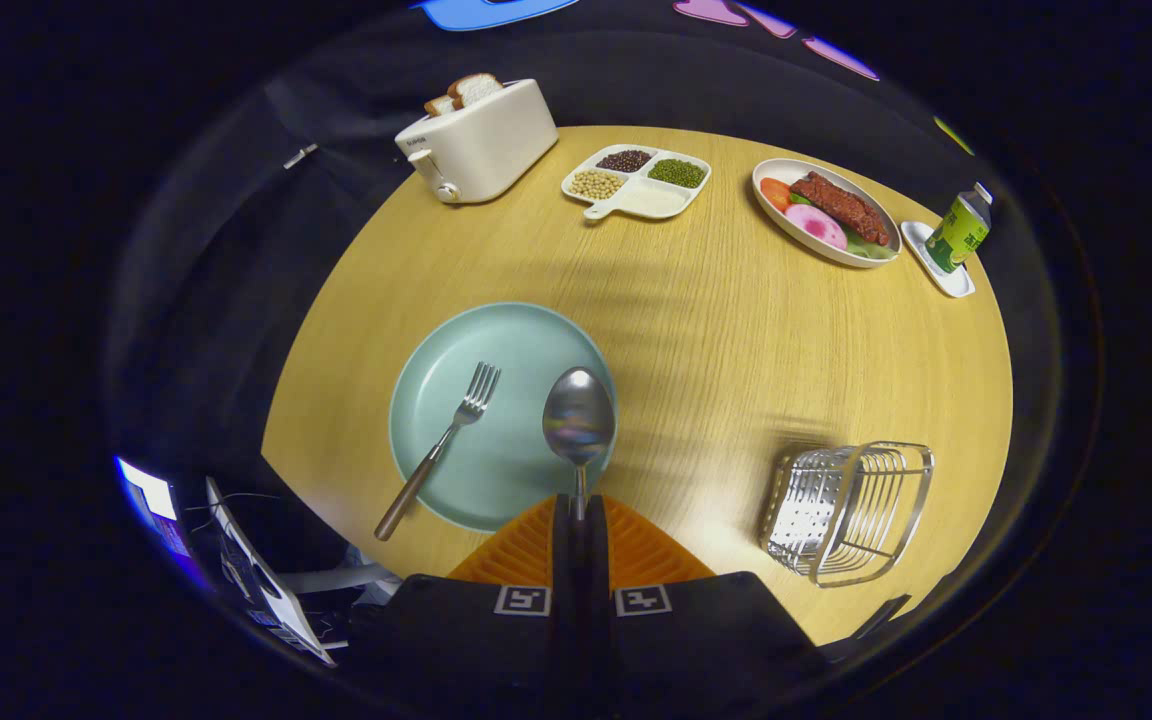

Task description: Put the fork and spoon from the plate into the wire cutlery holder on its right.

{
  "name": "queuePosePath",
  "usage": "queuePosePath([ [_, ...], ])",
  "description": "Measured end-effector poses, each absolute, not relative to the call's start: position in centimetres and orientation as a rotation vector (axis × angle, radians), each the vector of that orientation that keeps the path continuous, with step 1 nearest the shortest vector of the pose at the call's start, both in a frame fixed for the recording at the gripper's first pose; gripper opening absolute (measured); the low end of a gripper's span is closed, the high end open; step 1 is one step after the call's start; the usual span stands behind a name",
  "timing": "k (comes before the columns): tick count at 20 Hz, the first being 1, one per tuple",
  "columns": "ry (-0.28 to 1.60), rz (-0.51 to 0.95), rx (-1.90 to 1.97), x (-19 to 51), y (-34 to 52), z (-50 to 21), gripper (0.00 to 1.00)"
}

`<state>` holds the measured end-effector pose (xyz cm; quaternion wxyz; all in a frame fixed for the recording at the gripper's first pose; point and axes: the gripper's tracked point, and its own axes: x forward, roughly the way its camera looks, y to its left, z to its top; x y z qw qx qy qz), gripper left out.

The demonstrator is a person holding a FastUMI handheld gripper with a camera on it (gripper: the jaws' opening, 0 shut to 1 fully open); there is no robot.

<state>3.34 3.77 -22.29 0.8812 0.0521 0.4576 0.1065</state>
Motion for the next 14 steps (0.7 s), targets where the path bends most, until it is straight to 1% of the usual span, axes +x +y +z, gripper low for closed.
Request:
queuePosePath([
  [4, 0.901, 0.229, 0.120, 1.7, -0.7, -18.1, 0.09],
  [7, 0.898, 0.205, 0.139, 0.2, -4.6, -16.8, 0.09],
  [11, 0.934, 0.158, 0.163, -1.7, -9.5, -17.5, 0.08],
  [14, 0.982, 0.134, 0.137, -2.6, -12.1, -19.6, 0.09],
])
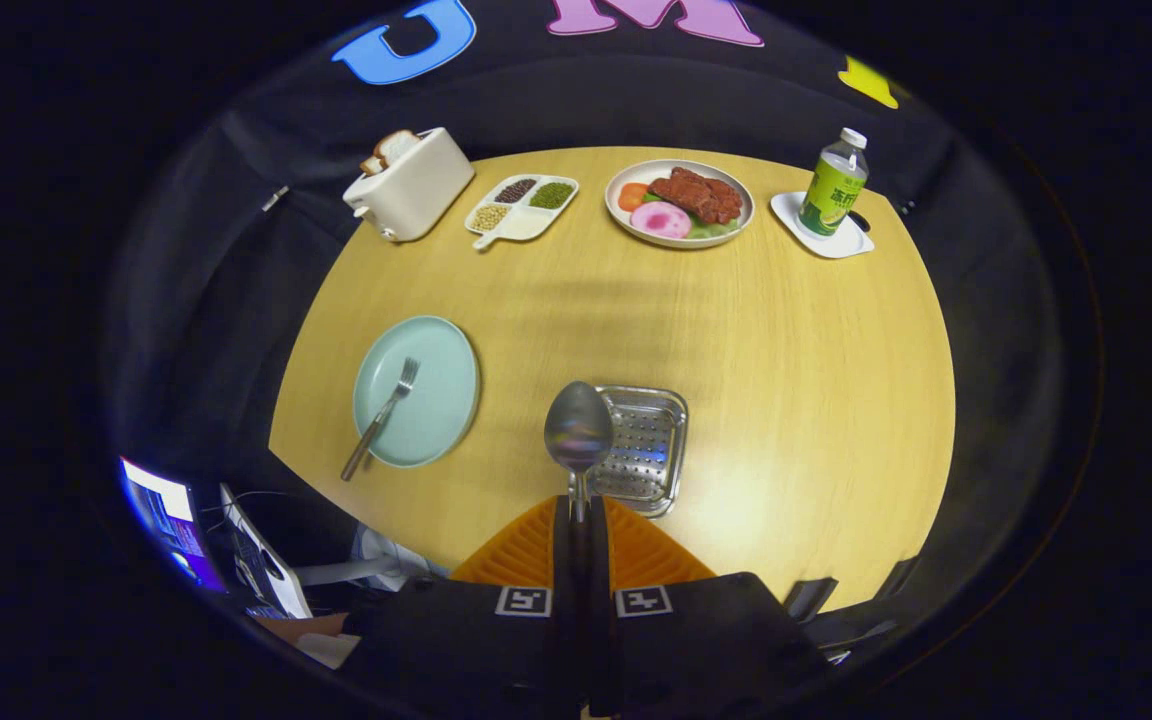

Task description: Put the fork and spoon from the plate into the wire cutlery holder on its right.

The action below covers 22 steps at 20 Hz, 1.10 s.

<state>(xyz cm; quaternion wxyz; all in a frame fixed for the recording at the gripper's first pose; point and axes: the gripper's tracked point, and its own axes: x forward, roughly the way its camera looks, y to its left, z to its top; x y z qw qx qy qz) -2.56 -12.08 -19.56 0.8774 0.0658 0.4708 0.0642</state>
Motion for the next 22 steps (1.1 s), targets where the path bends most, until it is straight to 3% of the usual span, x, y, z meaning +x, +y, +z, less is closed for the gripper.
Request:
queuePosePath([
  [8, 1.141, 0.126, 0.097, -1.4, -13.4, -24.0, 0.09],
  [20, 1.112, 0.066, 0.153, 1.6, -13.7, -24.5, 0.14],
  [21, 1.086, 0.066, 0.156, 1.8, -13.7, -23.8, 0.17],
  [22, 1.052, 0.060, 0.150, 2.0, -14.0, -23.0, 0.34],
])
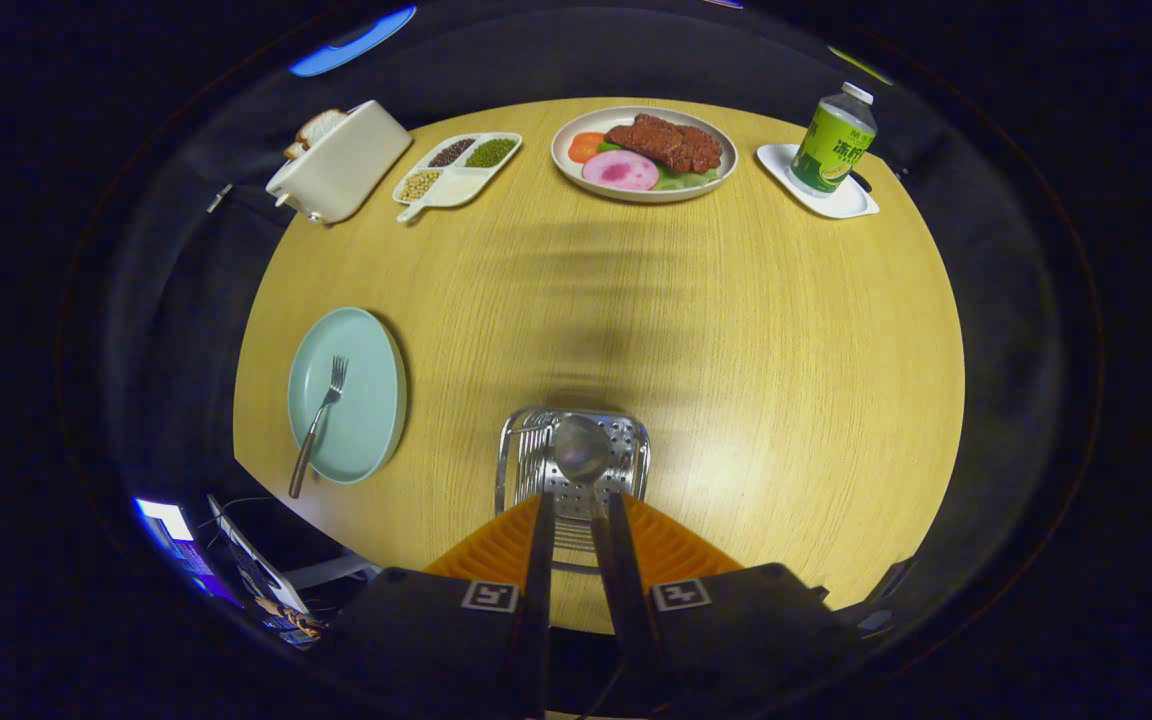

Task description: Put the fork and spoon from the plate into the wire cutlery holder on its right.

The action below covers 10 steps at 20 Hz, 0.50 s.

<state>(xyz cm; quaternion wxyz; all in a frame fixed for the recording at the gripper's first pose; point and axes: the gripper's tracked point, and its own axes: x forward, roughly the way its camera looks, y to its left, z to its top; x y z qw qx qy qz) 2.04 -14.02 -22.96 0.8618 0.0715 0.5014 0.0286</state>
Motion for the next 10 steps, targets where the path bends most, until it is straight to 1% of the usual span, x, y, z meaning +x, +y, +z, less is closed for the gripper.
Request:
queuePosePath([
  [2, 0.966, 0.051, 0.136, 2.3, -14.5, -20.7, 0.71],
  [3, 0.915, 0.044, 0.137, 2.4, -14.7, -19.3, 0.83],
  [4, 0.858, 0.035, 0.150, 2.5, -14.6, -17.7, 0.93],
  [5, 0.794, 0.021, 0.170, 2.6, -14.5, -16.0, 0.92],
  [6, 0.730, 0.011, 0.192, 2.6, -14.3, -14.3, 0.93],
  [8, 0.621, -0.009, 0.211, 2.1, -13.8, -11.8, 1.00],
  [10, 0.544, -0.018, 0.216, 1.7, -12.9, -9.9, 0.99],
])
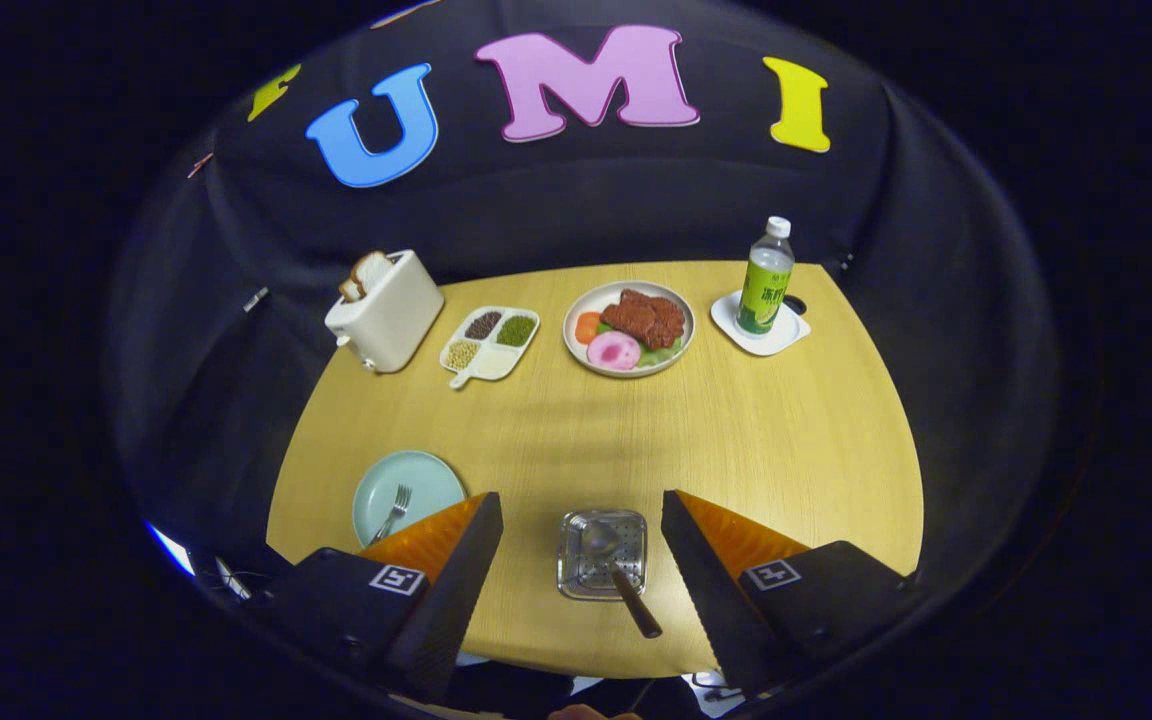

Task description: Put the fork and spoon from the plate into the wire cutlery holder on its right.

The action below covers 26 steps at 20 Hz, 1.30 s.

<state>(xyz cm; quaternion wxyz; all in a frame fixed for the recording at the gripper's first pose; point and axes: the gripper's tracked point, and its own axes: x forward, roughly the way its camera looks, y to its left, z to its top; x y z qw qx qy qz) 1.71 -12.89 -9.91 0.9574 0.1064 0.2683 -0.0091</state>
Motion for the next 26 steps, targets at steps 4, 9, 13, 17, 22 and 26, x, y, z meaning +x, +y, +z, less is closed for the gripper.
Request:
queuePosePath([
  [4, 0.430, -0.002, 0.201, 2.0, -9.6, -7.6, 0.99],
  [9, 0.395, 0.057, 0.185, 2.4, -2.5, -8.6, 0.99],
  [13, 0.419, 0.123, 0.168, 2.8, 3.4, -10.7, 0.99],
  [17, 0.514, 0.153, 0.146, 3.1, 8.0, -15.3, 0.99],
  [22, 0.711, 0.155, 0.146, 3.6, 12.4, -22.0, 1.00],
  [26, 0.814, 0.143, 0.128, 5.1, 14.4, -25.4, 1.00],
])
